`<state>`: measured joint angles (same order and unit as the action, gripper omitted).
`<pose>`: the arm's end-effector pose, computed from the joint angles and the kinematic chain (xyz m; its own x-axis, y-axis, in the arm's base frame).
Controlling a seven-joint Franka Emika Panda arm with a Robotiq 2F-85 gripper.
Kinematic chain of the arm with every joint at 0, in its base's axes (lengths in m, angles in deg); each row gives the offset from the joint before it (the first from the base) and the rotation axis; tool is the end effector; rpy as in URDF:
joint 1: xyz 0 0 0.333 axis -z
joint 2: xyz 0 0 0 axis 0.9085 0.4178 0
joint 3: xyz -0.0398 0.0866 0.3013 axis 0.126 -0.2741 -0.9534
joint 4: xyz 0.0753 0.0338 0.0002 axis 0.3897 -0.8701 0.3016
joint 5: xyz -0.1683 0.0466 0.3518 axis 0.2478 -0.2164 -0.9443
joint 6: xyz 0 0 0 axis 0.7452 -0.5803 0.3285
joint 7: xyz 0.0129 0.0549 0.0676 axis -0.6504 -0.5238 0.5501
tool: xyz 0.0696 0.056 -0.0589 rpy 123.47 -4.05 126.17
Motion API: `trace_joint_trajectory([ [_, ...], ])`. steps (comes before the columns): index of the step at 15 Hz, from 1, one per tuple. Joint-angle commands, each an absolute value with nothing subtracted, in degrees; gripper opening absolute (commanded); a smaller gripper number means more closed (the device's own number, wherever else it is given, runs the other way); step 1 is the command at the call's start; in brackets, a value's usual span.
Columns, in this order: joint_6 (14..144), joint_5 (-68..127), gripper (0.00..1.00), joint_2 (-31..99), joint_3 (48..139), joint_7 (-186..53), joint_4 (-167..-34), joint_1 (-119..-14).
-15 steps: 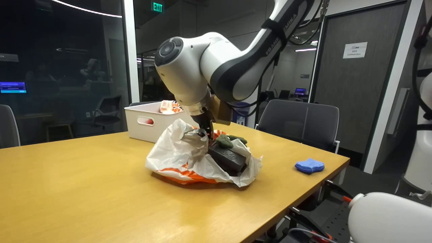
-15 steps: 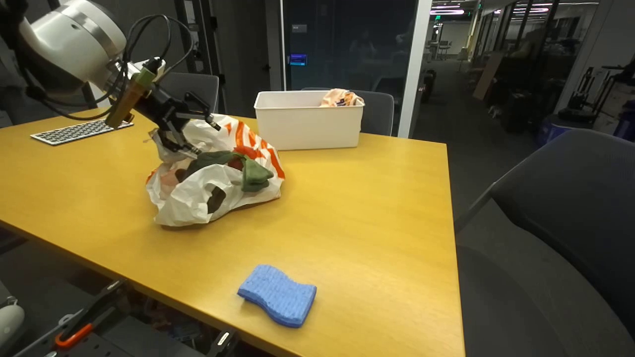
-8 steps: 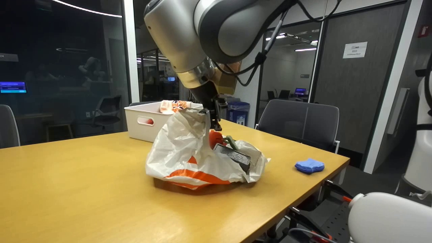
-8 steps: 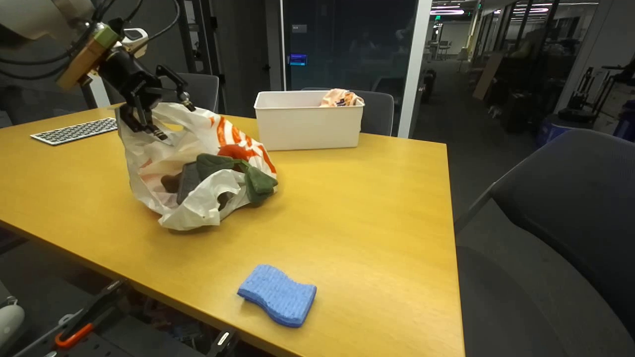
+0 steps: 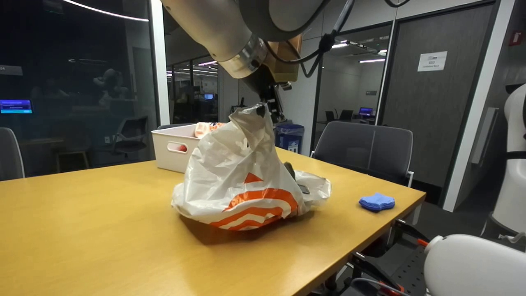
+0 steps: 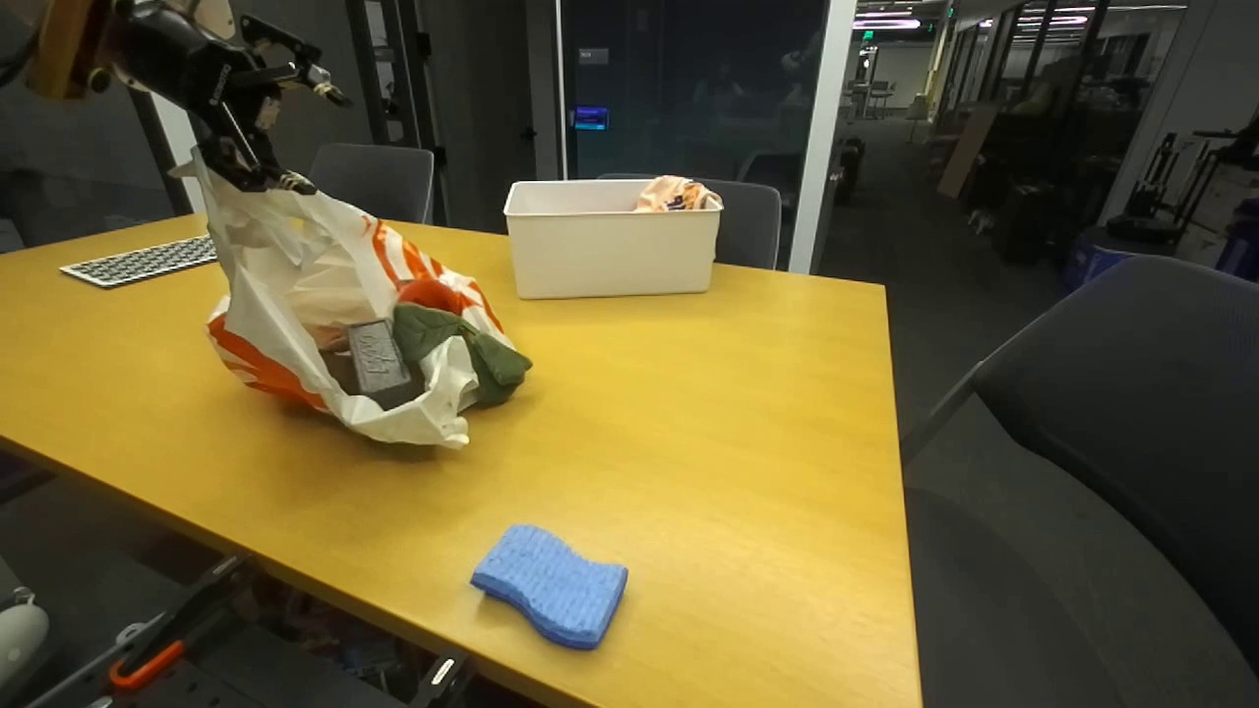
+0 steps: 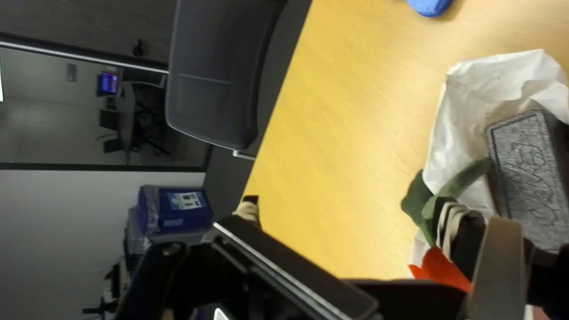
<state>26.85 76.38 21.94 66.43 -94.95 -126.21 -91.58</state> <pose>0.3917 0.3137 0.3996 0.9055 0.3886 -0.1703 0.3318 -0.3983 0.8551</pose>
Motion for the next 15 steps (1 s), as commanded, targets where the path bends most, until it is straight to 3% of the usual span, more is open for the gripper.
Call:
trace_joint_trajectory([
  [1,18.7,81.0,1.0,24.1,65.6,-97.5,-124.1,-92.6],
  [4,17.3,83.2,1.0,24.9,65.5,-98.9,-124.5,-92.7],
  [15,32.0,64.1,1.0,18.3,63.6,-84.2,-122.6,-91.9],
])
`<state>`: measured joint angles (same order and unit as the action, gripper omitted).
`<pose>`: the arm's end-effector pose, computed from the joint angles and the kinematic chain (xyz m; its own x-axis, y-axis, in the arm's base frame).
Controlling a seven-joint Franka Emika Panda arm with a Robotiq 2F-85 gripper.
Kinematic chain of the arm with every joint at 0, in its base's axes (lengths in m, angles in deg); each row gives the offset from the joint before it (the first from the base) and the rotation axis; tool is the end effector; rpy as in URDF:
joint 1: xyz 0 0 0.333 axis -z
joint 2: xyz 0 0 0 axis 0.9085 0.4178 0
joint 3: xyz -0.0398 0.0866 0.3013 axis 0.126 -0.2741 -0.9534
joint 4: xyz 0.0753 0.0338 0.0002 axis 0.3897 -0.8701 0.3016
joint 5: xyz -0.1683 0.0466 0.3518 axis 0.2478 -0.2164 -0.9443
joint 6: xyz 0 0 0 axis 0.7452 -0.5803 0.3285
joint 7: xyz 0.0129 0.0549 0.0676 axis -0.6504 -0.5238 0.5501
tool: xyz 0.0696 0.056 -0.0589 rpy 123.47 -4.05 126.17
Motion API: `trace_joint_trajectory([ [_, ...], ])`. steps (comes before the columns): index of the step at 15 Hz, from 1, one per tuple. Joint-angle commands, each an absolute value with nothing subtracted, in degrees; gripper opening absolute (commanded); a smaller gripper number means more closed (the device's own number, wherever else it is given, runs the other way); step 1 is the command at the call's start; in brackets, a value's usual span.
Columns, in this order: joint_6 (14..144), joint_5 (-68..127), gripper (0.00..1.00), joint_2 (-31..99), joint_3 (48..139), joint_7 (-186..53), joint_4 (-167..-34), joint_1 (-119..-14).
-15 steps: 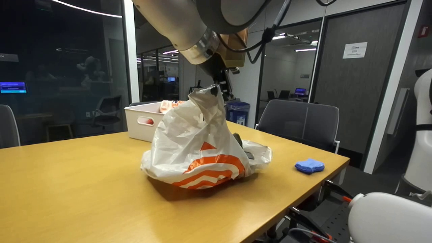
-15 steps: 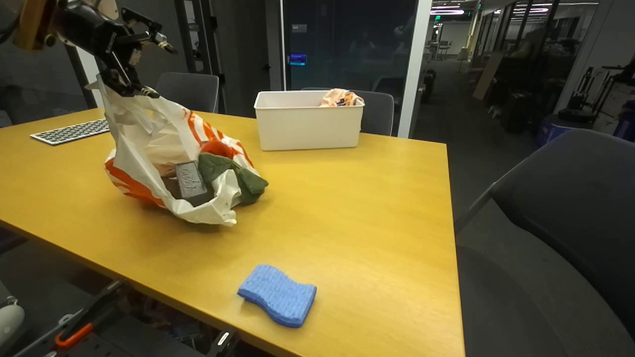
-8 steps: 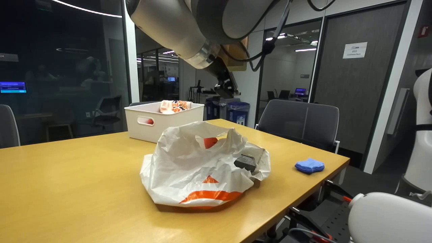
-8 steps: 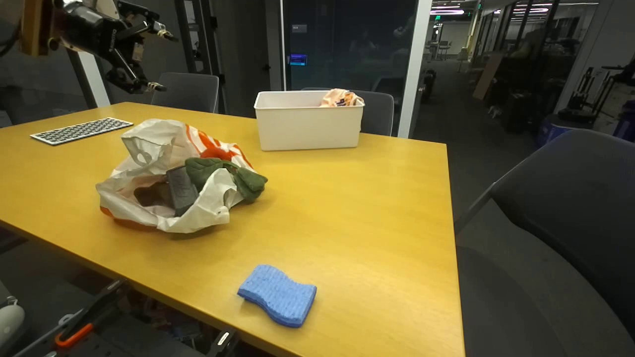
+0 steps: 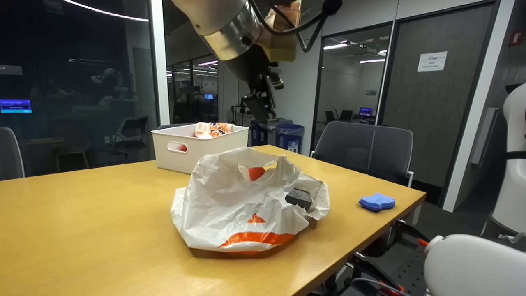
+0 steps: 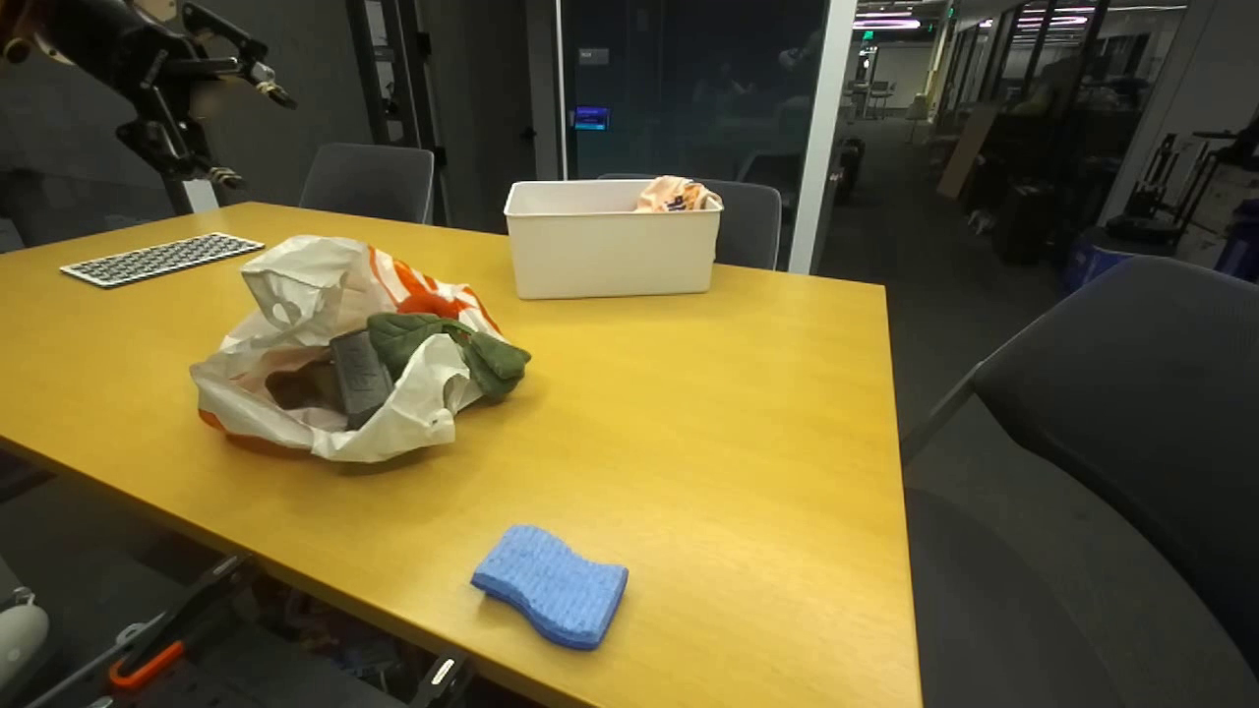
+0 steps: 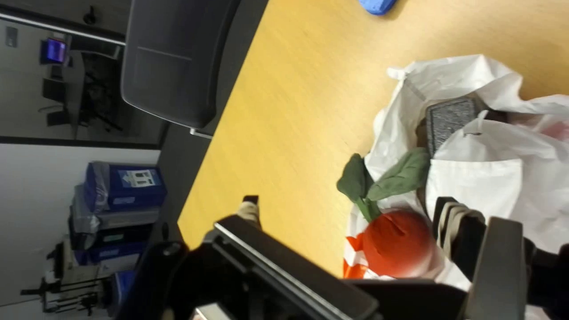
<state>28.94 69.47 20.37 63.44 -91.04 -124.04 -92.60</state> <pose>0.3628 0.3525 0.4194 0.8615 0.4694 -0.1935 0.4291 -0.4694 0.7717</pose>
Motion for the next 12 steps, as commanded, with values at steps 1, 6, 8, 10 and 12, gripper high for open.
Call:
trace_joint_trajectory([
  [1,33.9,62.4,1.0,18.1,63.9,-82.0,-122.4,-91.6],
  [6,43.0,56.9,1.0,17.5,65.5,-73.5,-122.6,-89.9],
  [8,43.5,55.3,1.0,17.7,66.0,-71.7,-122.5,-89.4],
  [10,42.1,57.1,1.0,18.8,65.7,-74.5,-122.6,-89.9],
  [12,42.1,57.1,1.0,19.0,65.7,-74.6,-122.7,-89.9],
])
